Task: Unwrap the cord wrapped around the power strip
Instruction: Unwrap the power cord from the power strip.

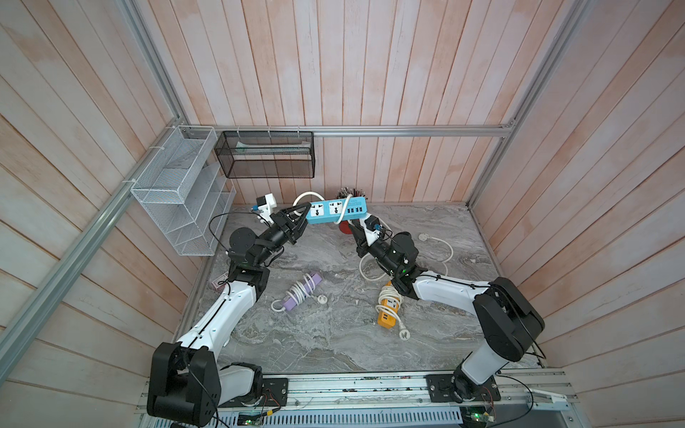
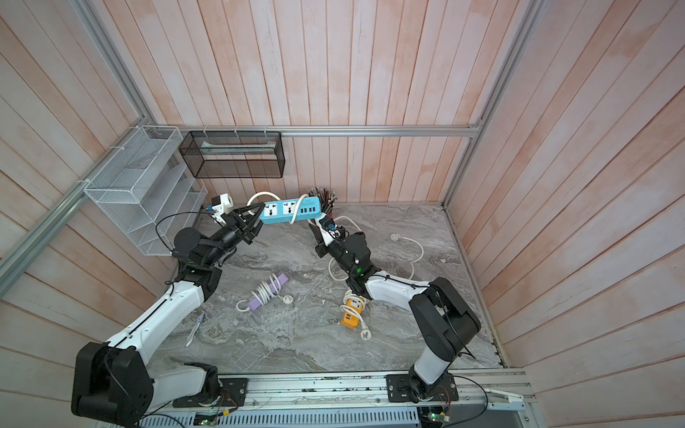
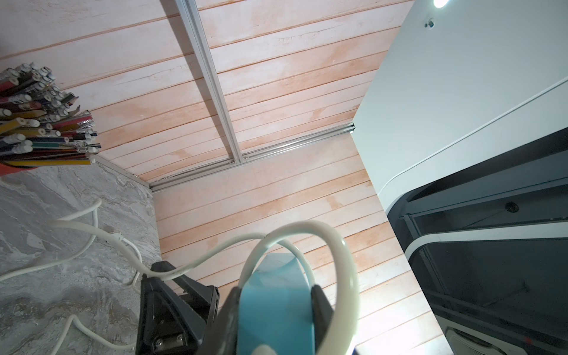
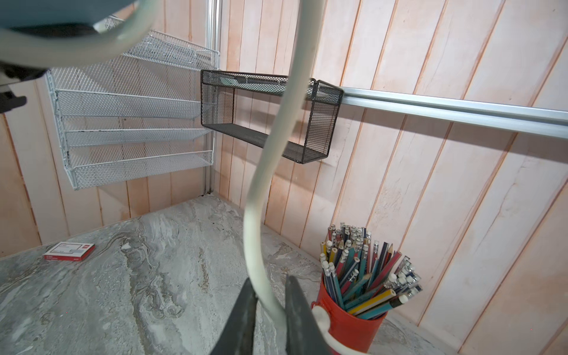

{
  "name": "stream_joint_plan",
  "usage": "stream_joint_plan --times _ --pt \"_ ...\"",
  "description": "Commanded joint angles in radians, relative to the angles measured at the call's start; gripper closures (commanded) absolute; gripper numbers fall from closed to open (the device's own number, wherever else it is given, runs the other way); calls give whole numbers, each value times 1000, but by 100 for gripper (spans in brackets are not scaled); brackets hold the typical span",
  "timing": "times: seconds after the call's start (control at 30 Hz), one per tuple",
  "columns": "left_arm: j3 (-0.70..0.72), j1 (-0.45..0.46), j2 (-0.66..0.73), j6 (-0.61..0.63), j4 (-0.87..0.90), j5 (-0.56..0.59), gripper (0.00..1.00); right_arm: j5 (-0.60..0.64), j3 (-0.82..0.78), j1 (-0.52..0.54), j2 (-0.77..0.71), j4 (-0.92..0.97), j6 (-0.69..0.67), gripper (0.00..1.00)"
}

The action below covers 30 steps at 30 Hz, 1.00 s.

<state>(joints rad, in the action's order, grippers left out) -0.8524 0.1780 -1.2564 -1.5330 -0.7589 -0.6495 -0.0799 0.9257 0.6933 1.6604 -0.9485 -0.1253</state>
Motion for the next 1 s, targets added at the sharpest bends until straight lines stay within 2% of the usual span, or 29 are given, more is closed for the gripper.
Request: stream_joint_plan --times 0.0,0.07,0.33,0.57,0.77,0.97 --pt "18 3 28 -22 -67 11 100 26 31 6 12 -65 25 95" --pt "19 3 31 -22 -66 11 100 30 28 6 7 -64 29 100" --pt "19 1 31 -21 -66 5 100 43 -9 -58 -35 -36 95 100" --pt "56 7 40 4 -12 -3 100 -6 68 -128 -98 54 93 100" --pt "108 5 6 10 -55 26 100 -126 87 -116 -221 159 75 100" --pt "83 -32 -74 -20 -159 37 100 -144 -13 -4 -394 371 -6 100"
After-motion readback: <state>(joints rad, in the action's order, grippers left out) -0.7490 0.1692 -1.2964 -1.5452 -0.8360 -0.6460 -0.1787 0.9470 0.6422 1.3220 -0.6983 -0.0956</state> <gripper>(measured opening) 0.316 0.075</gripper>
